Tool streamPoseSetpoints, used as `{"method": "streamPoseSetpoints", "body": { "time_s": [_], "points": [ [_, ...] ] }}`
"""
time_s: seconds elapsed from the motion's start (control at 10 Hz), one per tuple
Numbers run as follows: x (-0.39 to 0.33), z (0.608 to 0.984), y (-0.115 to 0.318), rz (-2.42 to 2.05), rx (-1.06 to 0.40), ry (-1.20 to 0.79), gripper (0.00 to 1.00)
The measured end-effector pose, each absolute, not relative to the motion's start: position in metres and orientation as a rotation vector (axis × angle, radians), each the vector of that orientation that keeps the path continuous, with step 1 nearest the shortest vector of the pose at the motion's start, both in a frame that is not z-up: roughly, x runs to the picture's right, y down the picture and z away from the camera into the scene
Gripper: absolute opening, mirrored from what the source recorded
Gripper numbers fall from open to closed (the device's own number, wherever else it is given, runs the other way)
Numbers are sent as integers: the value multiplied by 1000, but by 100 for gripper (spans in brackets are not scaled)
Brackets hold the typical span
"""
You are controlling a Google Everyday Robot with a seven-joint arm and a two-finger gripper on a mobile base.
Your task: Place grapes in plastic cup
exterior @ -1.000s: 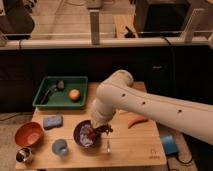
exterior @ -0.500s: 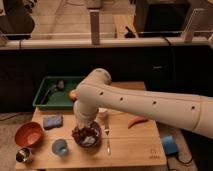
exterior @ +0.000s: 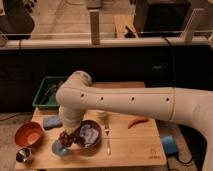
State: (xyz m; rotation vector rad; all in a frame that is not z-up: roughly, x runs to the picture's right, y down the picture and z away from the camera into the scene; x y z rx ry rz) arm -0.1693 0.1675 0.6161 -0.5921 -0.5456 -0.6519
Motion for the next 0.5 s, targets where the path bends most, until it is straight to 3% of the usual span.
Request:
{"method": "streamPoseSetpoints", "body": {
  "time_s": [0.5],
  "points": [
    [-189,609,174,-709,-602,-577,4]
  ]
}}
